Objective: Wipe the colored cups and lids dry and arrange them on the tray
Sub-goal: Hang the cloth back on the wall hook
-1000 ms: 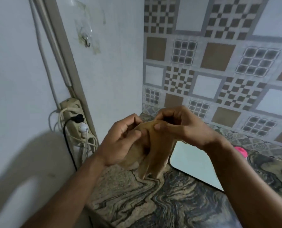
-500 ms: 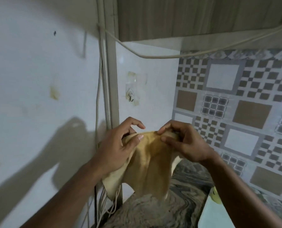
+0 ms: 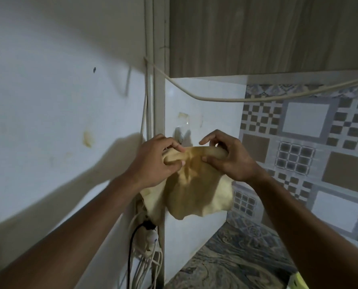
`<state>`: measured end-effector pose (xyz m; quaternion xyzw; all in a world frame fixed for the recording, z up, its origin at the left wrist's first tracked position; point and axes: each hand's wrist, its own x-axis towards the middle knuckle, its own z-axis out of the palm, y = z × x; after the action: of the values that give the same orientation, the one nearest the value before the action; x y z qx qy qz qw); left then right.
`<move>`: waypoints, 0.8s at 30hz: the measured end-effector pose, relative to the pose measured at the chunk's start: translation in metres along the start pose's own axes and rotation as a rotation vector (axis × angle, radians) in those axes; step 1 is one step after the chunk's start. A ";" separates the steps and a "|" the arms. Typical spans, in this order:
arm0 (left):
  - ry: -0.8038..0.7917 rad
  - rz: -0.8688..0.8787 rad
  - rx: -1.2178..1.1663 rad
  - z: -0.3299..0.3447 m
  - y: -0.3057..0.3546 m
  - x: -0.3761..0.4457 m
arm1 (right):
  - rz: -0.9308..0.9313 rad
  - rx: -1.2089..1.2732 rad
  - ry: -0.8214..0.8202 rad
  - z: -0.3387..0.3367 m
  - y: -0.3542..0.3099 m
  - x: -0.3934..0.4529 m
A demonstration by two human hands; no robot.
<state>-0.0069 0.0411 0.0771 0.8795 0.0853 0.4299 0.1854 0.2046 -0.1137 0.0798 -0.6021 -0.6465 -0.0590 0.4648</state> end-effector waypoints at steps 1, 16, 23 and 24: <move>0.008 0.001 0.002 0.000 -0.002 0.003 | -0.016 -0.004 -0.024 -0.001 0.003 0.002; 0.108 0.078 0.370 0.020 -0.007 0.021 | -0.004 -0.323 0.011 0.022 0.023 0.054; 0.112 0.055 0.604 0.027 -0.002 0.022 | 0.073 -0.308 0.018 0.038 0.038 0.055; 0.112 0.071 0.645 0.028 -0.001 0.021 | 0.108 -0.343 0.024 0.041 0.039 0.053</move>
<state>0.0283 0.0417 0.0757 0.8702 0.1965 0.4348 -0.1227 0.2242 -0.0385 0.0737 -0.7056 -0.5882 -0.1507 0.3653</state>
